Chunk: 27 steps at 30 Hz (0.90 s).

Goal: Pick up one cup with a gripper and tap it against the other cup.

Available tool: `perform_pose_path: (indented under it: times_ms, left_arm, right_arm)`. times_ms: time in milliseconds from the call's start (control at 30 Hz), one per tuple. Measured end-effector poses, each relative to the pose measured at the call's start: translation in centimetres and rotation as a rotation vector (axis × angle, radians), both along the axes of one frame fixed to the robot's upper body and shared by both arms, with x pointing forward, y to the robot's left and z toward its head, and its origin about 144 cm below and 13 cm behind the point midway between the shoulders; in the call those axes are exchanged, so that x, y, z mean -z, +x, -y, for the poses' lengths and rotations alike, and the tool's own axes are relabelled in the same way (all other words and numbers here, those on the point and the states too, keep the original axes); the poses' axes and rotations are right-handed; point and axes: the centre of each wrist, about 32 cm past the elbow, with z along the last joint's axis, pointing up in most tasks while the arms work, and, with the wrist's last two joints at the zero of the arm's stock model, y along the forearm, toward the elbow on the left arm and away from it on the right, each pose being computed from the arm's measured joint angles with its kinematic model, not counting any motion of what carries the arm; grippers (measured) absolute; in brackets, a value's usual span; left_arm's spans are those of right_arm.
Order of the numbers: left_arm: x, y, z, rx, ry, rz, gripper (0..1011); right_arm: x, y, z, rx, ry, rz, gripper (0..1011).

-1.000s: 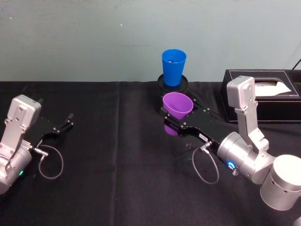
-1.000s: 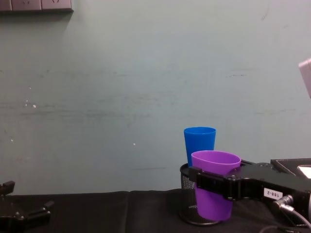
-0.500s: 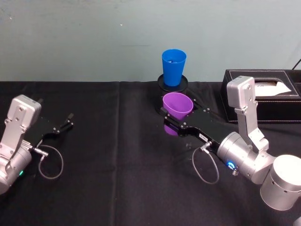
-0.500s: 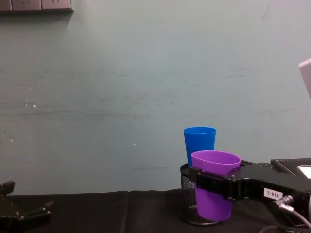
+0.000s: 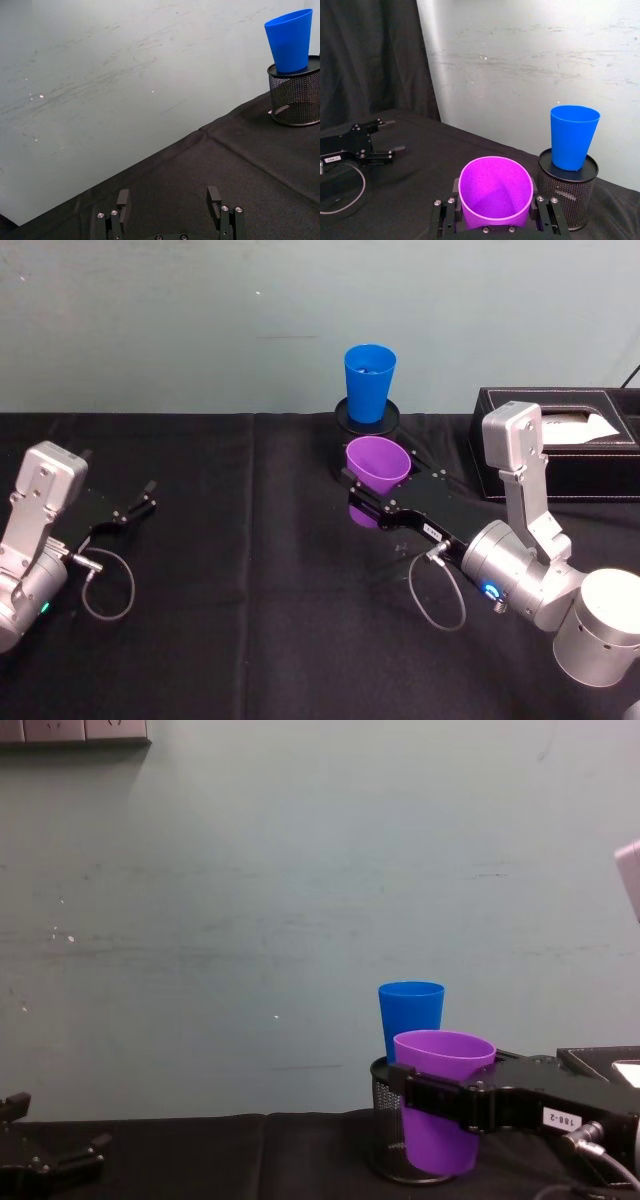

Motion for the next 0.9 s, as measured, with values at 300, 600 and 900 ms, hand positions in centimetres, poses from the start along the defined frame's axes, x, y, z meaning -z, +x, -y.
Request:
perform_pose_path:
  times_ms: [300,600,900]
  left_arm:
    - [0.00,0.00,0.00,0.000,0.000,0.000,1000]
    - [0.00,0.00,0.00,0.000,0.000,0.000,1000]
    - [0.00,0.00,0.00,0.000,0.000,0.000,1000]
  right_arm:
    - [0.00,0.00,0.00,0.000,0.000,0.000,723]
    - [0.00,0.00,0.00,0.000,0.000,0.000,723]
    - [0.00,0.00,0.00,0.000,0.000,0.000,723]
